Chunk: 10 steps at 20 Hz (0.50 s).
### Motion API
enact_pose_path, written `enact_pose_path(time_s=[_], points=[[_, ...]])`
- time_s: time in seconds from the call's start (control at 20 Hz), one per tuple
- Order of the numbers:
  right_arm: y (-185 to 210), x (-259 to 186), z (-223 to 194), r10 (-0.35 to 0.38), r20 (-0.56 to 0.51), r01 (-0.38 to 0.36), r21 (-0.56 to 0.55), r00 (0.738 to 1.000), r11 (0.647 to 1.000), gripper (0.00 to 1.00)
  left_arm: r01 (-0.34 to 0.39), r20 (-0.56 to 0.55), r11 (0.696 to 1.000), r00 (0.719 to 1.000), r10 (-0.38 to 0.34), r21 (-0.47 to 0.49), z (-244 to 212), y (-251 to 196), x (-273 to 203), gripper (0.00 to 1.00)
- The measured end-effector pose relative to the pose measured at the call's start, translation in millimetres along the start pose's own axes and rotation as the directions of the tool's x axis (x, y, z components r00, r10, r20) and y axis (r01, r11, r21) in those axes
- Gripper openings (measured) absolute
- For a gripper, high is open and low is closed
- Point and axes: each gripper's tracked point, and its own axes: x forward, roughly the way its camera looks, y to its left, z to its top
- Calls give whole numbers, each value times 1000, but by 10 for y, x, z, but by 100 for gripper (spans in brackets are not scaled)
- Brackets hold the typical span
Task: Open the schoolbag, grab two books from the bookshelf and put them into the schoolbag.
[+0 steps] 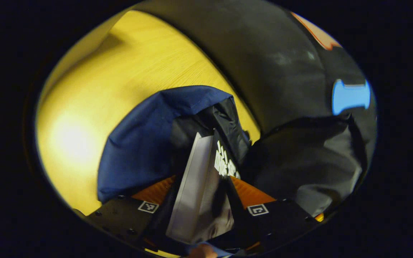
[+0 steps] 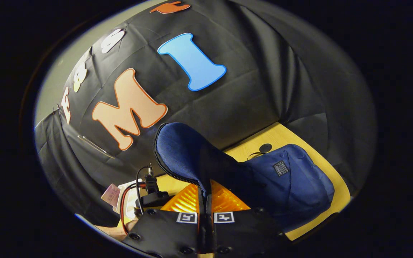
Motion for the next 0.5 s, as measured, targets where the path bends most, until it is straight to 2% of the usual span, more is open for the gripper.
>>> enact_pose_path(time_s=[0.05, 0.1, 0.15, 0.2, 0.25, 0.35, 0.5], points=[[-16, -17, -5, -4, -4, 4, -1, 1000, 1000, 5, -16, 12, 997, 1000, 16, 79, 43, 42, -30, 77], [-28, -22, -8, -5, -6, 5, -6, 1000, 1000, 5, -45, 39, 985, 998, 39, 165, 115, 46, -107, 84], [-47, -25, -13, -12, -9, 12, -11, 1000, 1000, 5, -62, 63, 968, 997, 48, 245, 204, 61, -196, 77], [-41, -26, -15, -11, -9, 11, -9, 1000, 1000, 3, -79, 88, 947, 995, 54, 312, 286, 89, -273, 84], [-38, -27, -15, -13, -9, 13, -6, 1000, 1000, 5, -93, 113, 922, 992, 54, 376, 382, 102, -357, 77], [-66, -42, -22, -17, -6, 17, -6, 1000, 1000, 5, -145, 178, 857, 982, 63, 494, 586, 140, -507, 77], [-63, -37, -16, -25, -6, 25, -17, 1000, 1000, 3, -251, 292, 739, 953, 76, 625, 937, 173, -858, 81]])
